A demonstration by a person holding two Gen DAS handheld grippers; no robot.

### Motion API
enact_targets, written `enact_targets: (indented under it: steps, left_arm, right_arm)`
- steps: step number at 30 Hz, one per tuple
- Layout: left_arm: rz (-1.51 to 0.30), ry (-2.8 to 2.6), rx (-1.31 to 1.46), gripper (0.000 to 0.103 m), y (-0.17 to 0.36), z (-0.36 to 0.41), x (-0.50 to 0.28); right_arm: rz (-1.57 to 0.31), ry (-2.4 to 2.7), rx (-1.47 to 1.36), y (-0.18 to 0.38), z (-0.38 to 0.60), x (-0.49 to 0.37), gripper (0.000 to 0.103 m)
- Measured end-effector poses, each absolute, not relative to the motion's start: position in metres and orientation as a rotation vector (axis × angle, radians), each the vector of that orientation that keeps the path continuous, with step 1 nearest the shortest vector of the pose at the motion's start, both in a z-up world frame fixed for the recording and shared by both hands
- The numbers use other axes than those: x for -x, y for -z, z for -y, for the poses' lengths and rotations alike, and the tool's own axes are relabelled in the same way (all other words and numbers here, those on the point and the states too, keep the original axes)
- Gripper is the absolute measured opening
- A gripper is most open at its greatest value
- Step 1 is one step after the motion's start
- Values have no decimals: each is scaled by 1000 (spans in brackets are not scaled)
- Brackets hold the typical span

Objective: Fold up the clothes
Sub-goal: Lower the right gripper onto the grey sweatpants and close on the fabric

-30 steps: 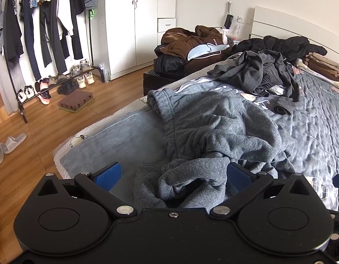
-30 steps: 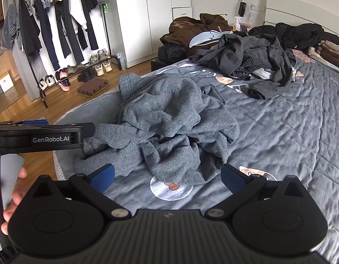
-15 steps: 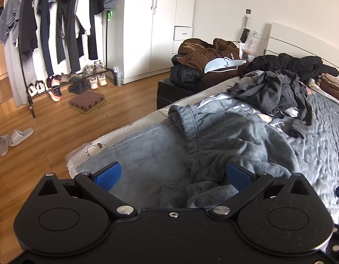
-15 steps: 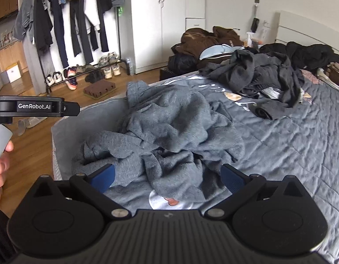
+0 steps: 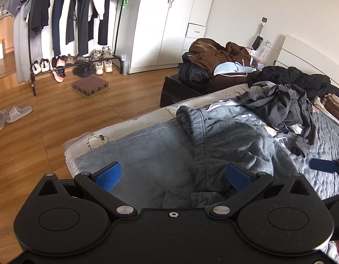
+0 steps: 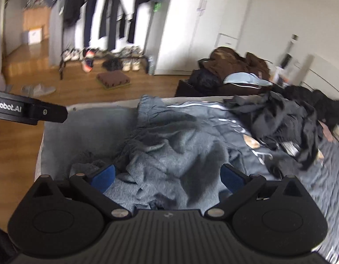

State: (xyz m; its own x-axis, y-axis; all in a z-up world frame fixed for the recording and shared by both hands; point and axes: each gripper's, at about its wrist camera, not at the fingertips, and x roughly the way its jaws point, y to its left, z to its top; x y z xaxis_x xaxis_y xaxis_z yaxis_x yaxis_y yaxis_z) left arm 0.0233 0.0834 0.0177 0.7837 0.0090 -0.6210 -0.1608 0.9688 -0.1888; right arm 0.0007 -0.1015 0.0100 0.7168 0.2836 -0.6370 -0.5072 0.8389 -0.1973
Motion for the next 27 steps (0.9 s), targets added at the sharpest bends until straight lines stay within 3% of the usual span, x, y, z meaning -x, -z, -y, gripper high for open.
enact_targets:
  steps: [5, 8, 13, 15, 17, 27]
  left_arm:
    - [-679, -91, 288, 103, -16, -91, -26]
    - [-690, -81, 301, 103, -14, -92, -27]
    - [-696, -72, 305, 103, -15, -92, -29]
    - [-700, -74, 316, 103, -15, -92, -30]
    - [-703, -72, 327, 103, -15, -93, -31]
    - [-687, -29, 303, 103, -18, -82, -27]
  right_arm:
    - [-668, -502, 457, 4, 77, -21, 101]
    - [-687, -521, 520, 18, 63, -30, 91]
    - [-725, -491, 543, 38, 55, -42, 66]
    - [-741, -472, 504, 40, 58, -45, 37]
    - [-738, -434, 484, 40, 62, -47, 20]
    - [-693, -369, 238, -10, 119, -24, 14]
